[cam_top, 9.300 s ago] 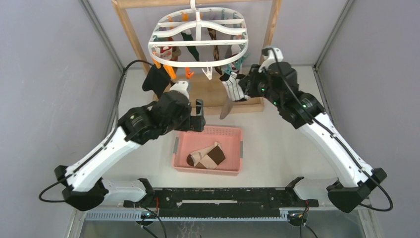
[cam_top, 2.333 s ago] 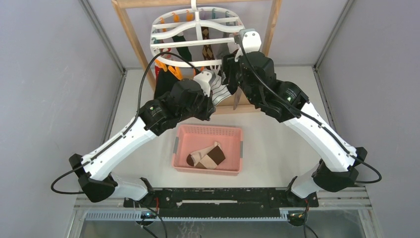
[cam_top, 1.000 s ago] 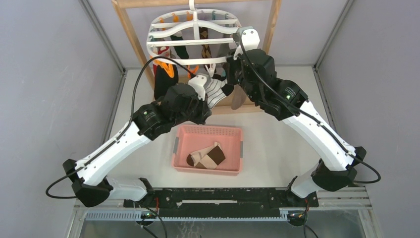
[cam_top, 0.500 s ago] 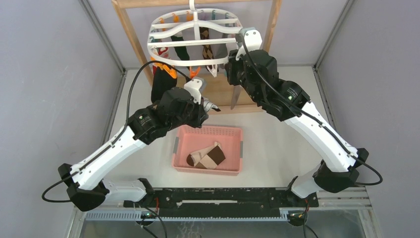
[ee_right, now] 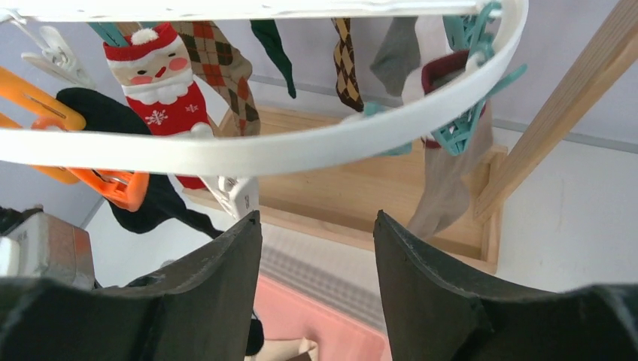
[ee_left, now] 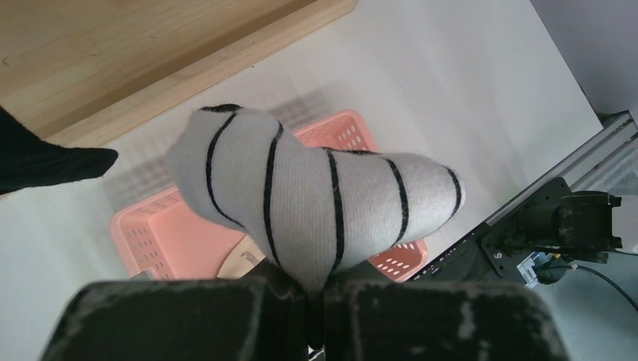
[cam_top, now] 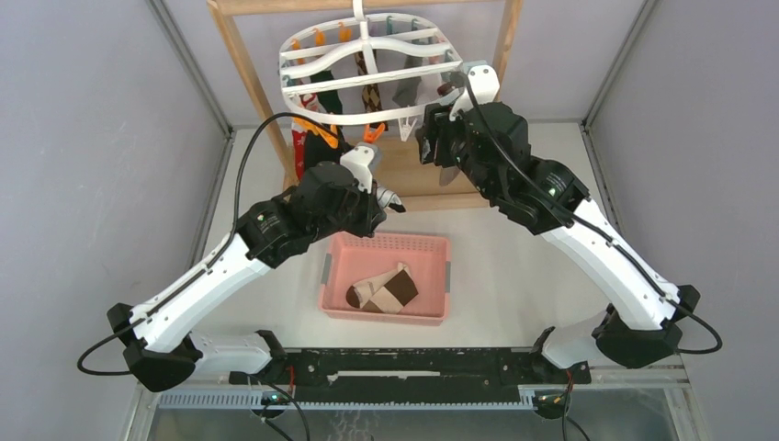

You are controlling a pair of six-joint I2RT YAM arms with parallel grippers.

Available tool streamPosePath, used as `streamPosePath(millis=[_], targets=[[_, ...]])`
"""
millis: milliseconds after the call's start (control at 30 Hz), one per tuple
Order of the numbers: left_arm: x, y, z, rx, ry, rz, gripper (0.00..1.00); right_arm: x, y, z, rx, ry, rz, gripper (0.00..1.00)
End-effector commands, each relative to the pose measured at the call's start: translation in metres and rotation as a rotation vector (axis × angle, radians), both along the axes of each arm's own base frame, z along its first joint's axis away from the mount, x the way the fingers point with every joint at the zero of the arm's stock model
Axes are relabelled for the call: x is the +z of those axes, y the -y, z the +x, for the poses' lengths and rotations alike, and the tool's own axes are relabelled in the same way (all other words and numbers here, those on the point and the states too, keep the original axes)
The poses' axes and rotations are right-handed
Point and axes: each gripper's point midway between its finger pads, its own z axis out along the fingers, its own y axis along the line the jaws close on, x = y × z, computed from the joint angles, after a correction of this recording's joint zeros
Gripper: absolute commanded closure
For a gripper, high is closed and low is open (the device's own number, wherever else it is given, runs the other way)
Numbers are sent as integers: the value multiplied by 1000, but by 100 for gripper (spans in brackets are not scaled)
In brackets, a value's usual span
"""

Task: Remove the socks clipped to the hanger
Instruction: Place the sock in the bin.

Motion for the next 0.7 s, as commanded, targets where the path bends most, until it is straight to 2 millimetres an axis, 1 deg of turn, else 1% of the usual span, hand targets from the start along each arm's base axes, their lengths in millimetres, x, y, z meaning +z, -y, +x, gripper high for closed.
streamPosePath(millis=[0,233,467,667], targets=[[10,-10,-1,35,19,-32,99,14,12,-12,-6,20,80,36],[3,-12,-4,51,-4,-35,98,3,26,-25,-20,-8,101,33],[-19,-18,-11,75,-61,-20,97,-4,36,-35,-28,-25,111,32],[-39,-24,-20,90,-107,6,97,-7,40,-40,-29,-30,113,31]])
